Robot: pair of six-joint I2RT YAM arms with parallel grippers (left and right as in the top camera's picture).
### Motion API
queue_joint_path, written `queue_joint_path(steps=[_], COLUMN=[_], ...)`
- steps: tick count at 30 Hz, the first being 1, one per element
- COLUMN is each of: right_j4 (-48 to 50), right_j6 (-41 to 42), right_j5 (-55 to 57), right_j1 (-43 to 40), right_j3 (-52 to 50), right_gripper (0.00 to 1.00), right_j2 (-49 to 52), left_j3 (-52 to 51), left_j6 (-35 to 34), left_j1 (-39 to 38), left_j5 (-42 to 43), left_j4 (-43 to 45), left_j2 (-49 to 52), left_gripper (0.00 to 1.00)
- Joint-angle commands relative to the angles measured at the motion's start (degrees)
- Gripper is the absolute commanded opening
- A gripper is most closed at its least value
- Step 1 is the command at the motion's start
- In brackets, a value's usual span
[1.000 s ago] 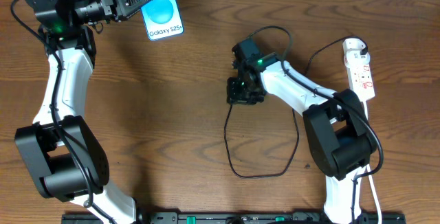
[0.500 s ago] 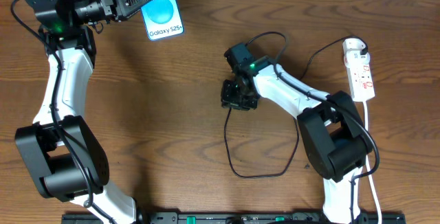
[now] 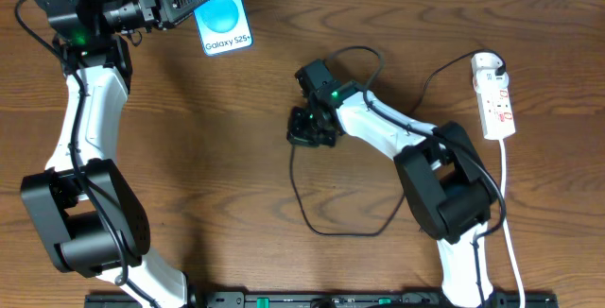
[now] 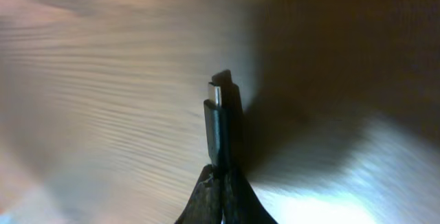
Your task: Plug charger to phone and switch on socket
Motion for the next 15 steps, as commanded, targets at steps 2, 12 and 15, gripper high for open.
queue_joint_path(steps=[2, 12, 15], right_j4=[4.87, 12.61, 15.15], right_j6=[-10.71, -22.43, -23.69], right_j5=[-10.58, -35.76, -41.99], right_j1=[-3.54, -11.72, -13.03], right_j3=[-1.86, -1.86, -1.86], right_gripper=[0.01, 0.01, 0.01], right_j2=[4.79, -3.78, -6.75], left_j3=[0.20, 0.20, 0.20], left_j6=[1.40, 1.40, 1.38], left_j1=[-0.02, -0.02, -0.02], left_j5=[0.09, 0.09, 0.09], left_j4=[0.31, 0.31, 0.31], left_j2=[-0.96, -0.96, -0.96], left_gripper=[0.07, 0.07, 0.07])
